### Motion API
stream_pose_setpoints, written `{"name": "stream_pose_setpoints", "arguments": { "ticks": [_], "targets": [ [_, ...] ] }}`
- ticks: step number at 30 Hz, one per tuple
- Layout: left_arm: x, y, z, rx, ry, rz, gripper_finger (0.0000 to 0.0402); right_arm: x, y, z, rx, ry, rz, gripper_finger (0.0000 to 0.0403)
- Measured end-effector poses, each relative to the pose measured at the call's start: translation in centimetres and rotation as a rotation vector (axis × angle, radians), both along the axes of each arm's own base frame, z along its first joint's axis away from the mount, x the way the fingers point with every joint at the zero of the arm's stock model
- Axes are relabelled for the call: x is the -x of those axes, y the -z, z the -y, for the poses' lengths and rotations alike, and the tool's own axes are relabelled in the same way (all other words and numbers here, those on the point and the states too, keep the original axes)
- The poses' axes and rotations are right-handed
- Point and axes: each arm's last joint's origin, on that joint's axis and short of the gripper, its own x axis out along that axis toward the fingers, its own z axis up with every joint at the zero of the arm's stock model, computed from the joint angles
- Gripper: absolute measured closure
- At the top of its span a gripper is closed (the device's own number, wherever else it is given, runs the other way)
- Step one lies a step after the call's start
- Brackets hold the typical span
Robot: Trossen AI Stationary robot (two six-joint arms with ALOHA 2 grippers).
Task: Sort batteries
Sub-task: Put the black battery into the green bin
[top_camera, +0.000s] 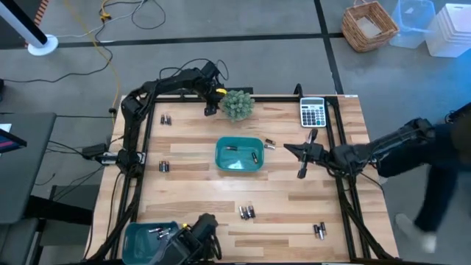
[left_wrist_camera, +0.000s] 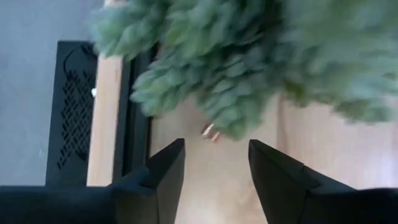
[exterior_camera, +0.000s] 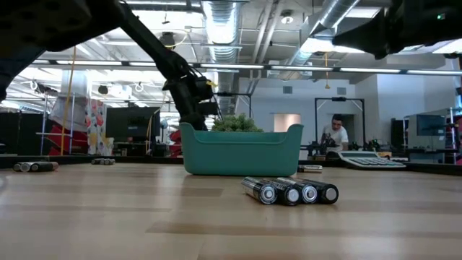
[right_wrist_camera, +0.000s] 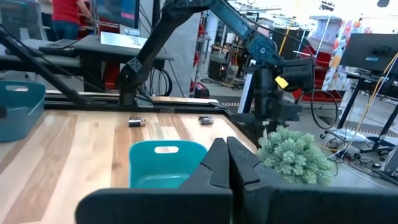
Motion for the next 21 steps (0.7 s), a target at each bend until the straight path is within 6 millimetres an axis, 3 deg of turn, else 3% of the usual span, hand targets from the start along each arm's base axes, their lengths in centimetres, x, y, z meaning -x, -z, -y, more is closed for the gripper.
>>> {"name": "stream_pose_setpoints", "arguments": {
  "ticks": [8, 13, 18, 21],
  "targets": [
    [-0.5, -0.1, 0.5, -0.001, 0.050, 0.009, 0.0179, -0.2, 0.0, 1.6, 0.007, -0.011, -0.003, 0.0403],
    [-0.5, 0.1, 0.7, -0.001, 0.038, -0.022, 0.0177, -0.4, 0.0, 2.5, 0.010, -0.012, -0.002, 0.0403],
    [-1.3, 1.6, 0.8, -0.007, -0.030, -0.145, 0.0177, -0.4, -0.2, 3.1, 0.010, -0.019, 0.001, 0.0403],
    [-1.8, 1.2, 0.7, -0.017, -0.059, -0.126, 0.0177, -0.5, -0.6, 3.3, 0.010, -0.014, 0.009, 0.0403]
  ]
}}
